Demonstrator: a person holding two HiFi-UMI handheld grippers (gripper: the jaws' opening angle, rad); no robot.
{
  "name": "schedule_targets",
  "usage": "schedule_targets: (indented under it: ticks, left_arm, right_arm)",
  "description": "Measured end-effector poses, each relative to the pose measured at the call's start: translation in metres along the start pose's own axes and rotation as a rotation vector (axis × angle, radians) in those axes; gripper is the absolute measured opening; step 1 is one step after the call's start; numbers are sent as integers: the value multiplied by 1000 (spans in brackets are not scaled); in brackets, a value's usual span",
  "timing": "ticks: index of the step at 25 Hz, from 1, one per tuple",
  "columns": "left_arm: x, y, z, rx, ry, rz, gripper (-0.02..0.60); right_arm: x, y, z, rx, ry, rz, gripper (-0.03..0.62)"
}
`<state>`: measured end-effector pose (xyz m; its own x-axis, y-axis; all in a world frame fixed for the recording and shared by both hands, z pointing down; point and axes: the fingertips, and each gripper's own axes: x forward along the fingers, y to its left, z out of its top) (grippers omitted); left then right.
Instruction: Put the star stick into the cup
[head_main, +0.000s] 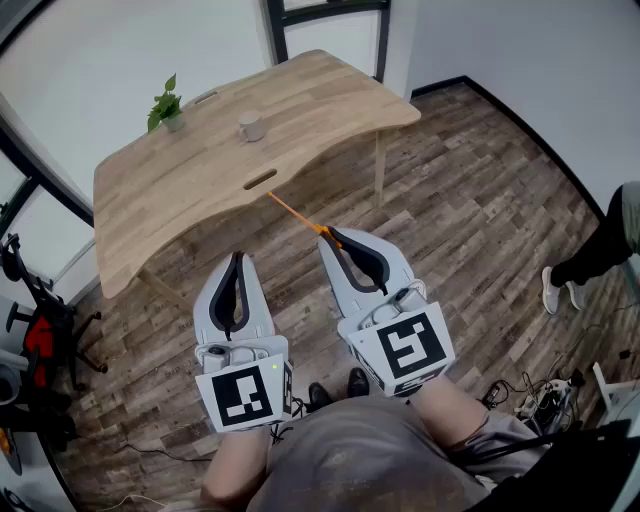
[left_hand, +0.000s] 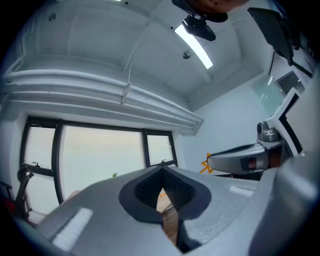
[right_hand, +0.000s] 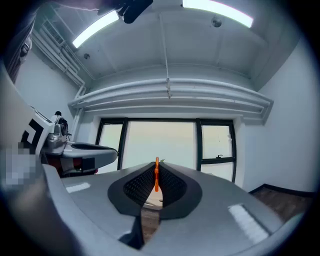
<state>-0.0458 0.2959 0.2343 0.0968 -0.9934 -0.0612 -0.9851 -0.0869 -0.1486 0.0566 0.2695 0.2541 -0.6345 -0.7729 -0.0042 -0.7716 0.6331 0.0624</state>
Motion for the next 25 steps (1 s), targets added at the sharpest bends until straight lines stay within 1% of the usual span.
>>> schedule_targets:
  ticks: [10,14,16,19,25]
  left_arm:
    - [20,-28,1,13,0,12,0]
    - [30,-40,5,26,-9,30,0]
    - [34,-48,7,34,-15,38,0]
    - [38,-57,3,32,6,34,0]
    - [56,-57,1,38,17,40,0]
  right_arm:
    - [-4,-31,-5,2,-12,36,43]
    - [-7,-48,-1,44,-52,66,44]
    - [-9,-58,0,60,-69,67,44]
    - [-10,-71,-4,80,-67,61,44]
    - [-4,-86,-8,94,-65,62,44]
